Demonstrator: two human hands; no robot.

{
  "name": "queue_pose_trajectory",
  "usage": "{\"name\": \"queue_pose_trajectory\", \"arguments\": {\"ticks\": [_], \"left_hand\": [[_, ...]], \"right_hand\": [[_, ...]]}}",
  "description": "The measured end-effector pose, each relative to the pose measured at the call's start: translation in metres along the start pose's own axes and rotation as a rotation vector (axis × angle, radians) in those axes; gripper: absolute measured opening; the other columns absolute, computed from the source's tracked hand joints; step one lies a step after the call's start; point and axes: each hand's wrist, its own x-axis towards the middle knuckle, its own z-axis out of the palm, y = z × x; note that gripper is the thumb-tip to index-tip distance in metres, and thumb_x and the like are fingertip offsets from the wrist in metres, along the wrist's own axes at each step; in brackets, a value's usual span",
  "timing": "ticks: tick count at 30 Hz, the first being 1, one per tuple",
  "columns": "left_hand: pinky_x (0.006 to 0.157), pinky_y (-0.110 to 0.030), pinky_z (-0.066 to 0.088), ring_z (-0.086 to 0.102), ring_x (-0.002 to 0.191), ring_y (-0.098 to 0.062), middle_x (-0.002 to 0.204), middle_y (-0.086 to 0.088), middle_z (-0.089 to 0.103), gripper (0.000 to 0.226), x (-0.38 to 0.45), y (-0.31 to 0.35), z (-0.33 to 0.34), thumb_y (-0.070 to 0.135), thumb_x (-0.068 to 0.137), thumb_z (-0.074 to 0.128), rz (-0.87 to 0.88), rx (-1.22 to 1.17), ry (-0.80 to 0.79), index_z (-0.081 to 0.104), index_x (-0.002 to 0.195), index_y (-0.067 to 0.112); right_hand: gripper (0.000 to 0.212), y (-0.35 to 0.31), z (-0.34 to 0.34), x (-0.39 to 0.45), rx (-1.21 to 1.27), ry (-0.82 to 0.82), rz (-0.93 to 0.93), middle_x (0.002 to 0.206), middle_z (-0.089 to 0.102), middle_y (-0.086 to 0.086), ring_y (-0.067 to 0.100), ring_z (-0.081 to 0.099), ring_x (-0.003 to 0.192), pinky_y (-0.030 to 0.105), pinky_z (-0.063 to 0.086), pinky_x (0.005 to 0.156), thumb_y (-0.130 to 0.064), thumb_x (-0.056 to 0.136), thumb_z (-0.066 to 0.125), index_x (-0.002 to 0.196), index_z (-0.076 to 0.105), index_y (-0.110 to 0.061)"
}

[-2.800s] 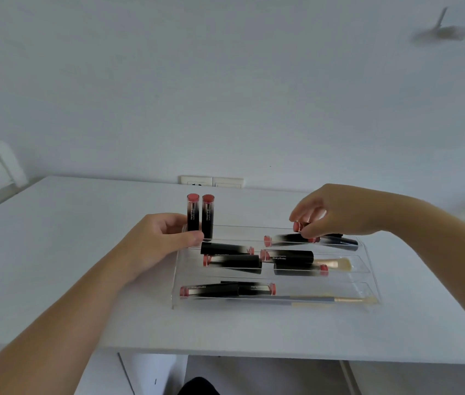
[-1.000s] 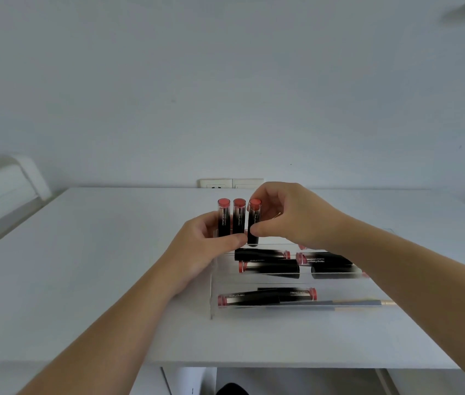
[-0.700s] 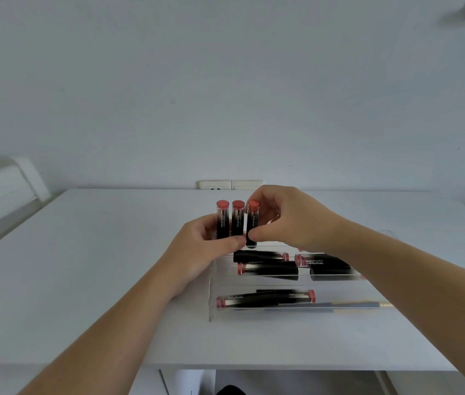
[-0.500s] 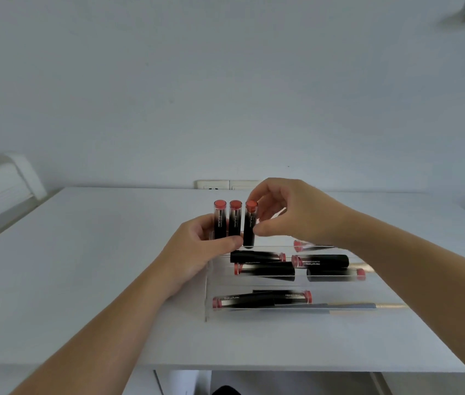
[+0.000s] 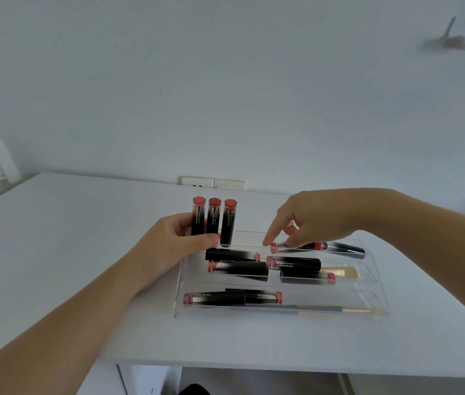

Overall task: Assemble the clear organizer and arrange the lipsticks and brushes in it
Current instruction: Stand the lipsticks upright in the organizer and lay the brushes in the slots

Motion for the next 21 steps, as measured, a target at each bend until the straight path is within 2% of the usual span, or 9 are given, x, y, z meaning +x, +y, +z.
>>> {"name": "queue_pose_trajectory", "arguments": {"ticks": [2, 8, 11, 15, 18, 21], "left_hand": [[0.108, -0.044, 0.049, 0.075, 0.102, -0.015, 0.105, 0.003, 0.08, 0.04, 0.0005, -0.0011, -0.0005, 0.049, 0.069, 0.083, -0.007, 0.002, 0.0, 0.08, 0.105, 0.035], [0.107, -0.047, 0.049, 0.075, 0.103, -0.017, 0.106, 0.002, 0.08, 0.043, 0.0012, -0.0022, -0.0013, 0.052, 0.068, 0.083, -0.017, 0.002, -0.012, 0.079, 0.107, 0.034], [0.107, -0.046, 0.05, 0.075, 0.104, -0.018, 0.107, 0.001, 0.079, 0.042, 0.0018, -0.0038, -0.0017, 0.051, 0.069, 0.084, -0.02, 0.004, -0.014, 0.079, 0.107, 0.034], [0.1, -0.038, 0.05, 0.075, 0.104, -0.015, 0.108, 0.003, 0.079, 0.043, 0.003, -0.0048, -0.0028, 0.052, 0.069, 0.085, -0.02, -0.02, -0.046, 0.079, 0.109, 0.035], [0.097, -0.035, 0.05, 0.075, 0.103, -0.015, 0.108, 0.002, 0.079, 0.043, 0.0031, -0.0059, -0.0036, 0.051, 0.069, 0.085, -0.015, -0.025, -0.05, 0.079, 0.109, 0.035], [0.093, -0.032, 0.05, 0.075, 0.102, -0.013, 0.108, 0.004, 0.079, 0.042, 0.0029, -0.0054, -0.0034, 0.051, 0.07, 0.084, -0.009, -0.018, -0.05, 0.079, 0.108, 0.036]], "right_hand": [[0.033, -0.0008, 0.0015, 0.0011, -0.042, -0.017, -0.01, 0.093, 0.061, -0.008, 0.013, 0.06, 0.091, 0.029, 0.051, 0.082, -0.033, 0.097, 0.061, 0.116, 0.063, -0.06], [0.035, -0.0041, 0.0058, 0.0034, -0.118, 0.005, -0.037, 0.088, 0.055, -0.016, 0.004, 0.055, 0.091, 0.022, 0.045, 0.079, -0.033, 0.096, 0.063, 0.122, 0.061, -0.056], [0.025, -0.0043, 0.008, 0.0033, -0.167, 0.063, -0.058, 0.086, 0.053, -0.018, 0.0, 0.05, 0.093, 0.018, 0.039, 0.074, -0.036, 0.095, 0.063, 0.117, 0.063, -0.049], [0.015, -0.0045, 0.0086, 0.0002, -0.186, 0.138, -0.089, 0.093, 0.054, -0.02, -0.01, 0.047, 0.089, 0.014, 0.033, 0.069, -0.038, 0.094, 0.065, 0.107, 0.063, -0.046], [0.013, -0.0066, 0.0044, -0.0031, -0.069, 0.239, -0.106, 0.098, 0.061, -0.024, -0.008, 0.058, 0.088, 0.017, 0.044, 0.077, -0.032, 0.092, 0.068, 0.1, 0.065, -0.041], [0.015, -0.0091, 0.006, -0.0049, 0.116, 0.389, -0.107, 0.092, 0.067, -0.023, -0.004, 0.065, 0.086, 0.017, 0.052, 0.075, -0.025, 0.088, 0.072, 0.099, 0.069, -0.035]]}}
